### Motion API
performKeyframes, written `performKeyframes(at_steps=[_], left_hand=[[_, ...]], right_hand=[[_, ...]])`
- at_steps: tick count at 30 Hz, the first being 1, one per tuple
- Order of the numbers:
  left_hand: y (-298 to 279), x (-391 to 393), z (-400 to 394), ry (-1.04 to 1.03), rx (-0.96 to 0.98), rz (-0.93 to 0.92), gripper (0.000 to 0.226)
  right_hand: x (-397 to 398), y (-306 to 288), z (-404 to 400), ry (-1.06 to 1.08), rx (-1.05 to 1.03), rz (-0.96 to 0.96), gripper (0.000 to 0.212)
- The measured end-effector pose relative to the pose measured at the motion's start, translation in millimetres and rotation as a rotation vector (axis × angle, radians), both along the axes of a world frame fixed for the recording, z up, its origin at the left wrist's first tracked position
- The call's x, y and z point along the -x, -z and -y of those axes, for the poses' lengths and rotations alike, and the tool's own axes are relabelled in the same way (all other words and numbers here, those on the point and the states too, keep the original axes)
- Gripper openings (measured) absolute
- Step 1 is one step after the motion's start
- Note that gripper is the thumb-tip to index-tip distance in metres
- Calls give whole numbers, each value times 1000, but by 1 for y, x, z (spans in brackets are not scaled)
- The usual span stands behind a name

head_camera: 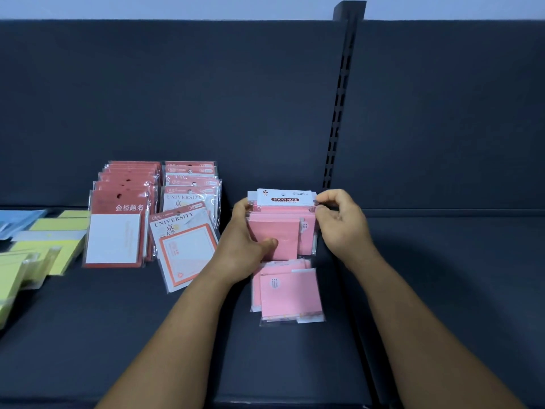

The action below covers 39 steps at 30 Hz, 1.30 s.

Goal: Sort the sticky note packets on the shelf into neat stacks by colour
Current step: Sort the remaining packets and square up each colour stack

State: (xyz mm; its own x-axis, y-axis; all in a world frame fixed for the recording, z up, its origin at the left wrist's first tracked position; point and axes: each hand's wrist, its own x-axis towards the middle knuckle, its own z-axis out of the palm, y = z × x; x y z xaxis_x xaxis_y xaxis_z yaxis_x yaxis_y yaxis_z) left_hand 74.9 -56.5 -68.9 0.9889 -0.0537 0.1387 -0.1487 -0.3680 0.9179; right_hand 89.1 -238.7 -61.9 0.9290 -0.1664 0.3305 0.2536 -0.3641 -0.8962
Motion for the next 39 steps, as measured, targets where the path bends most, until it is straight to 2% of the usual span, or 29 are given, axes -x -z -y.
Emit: performKeyframes(at_steps=[4, 15, 20, 26, 30, 33, 35, 39], left_hand=[[-1, 2, 1, 28, 14, 2, 76], [0, 1, 2, 88, 122, 12, 86], [-2, 3, 2, 95, 114, 15, 91], [-5, 5, 1, 116, 110, 3, 100], [-5, 5, 1, 102, 108, -6, 102], [-5, 5, 1, 88, 103, -14, 101], [-3, 3, 1, 84, 99, -6, 97], [-1, 1, 0, 59, 68, -6, 91]], right_hand=[[-1, -3, -2, 41, 30, -49, 4], [-8, -21, -5, -97, -102, -232, 34], [-13, -28, -8, -53, -92, -281, 43], [-13, -42, -7, -186, 19, -349, 22], [-13, -42, -6, -155, 63, -329, 10], [-14, -36, -10, -68, -16, -267, 6], [-15, -35, -12, -33, -142, -232, 5], [-17, -37, -6, 90, -296, -156, 11]])
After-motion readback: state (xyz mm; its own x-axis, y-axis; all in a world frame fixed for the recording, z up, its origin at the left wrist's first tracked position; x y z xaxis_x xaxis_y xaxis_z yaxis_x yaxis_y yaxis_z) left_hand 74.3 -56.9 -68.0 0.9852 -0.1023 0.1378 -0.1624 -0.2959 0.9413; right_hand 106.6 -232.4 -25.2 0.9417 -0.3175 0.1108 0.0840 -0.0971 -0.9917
